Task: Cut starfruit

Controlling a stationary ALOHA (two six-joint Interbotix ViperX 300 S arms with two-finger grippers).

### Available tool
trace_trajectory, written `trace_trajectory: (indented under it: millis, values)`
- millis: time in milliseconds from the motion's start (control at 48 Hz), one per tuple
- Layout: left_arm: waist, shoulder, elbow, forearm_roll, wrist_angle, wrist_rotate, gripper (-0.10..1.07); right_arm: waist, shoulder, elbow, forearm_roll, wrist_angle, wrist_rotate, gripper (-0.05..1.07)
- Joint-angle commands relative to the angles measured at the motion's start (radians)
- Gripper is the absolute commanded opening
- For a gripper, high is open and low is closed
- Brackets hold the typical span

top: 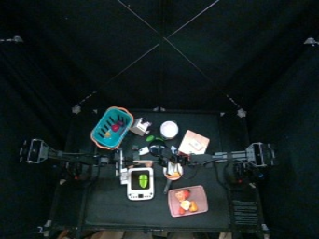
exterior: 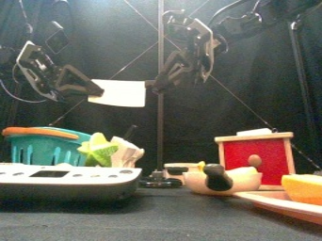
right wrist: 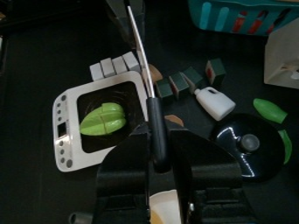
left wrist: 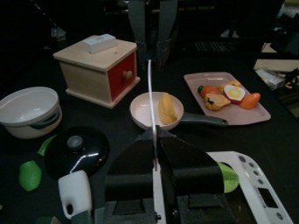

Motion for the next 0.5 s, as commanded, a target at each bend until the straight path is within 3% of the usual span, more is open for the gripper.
trace_trajectory:
  millis: [0,229,479]
  values:
    - [-0.012,0.000,-0.008,0.003,-0.003,0.000,0.34,-0.003,-0.014,-0.021,0.005,-0.003,0.005,0.39]
    - [-0.097,0.000,-0.008,-0.006,-0.003,-0.005,0.33,0.084,-0.011,-0.021,0.017,-0.003,0.008,0.39]
    - [-0.258,0.005,-0.003,-0.156,0.000,0.002,0.33,0.153,0.018,-0.017,0.018,-0.009,0.009,0.39]
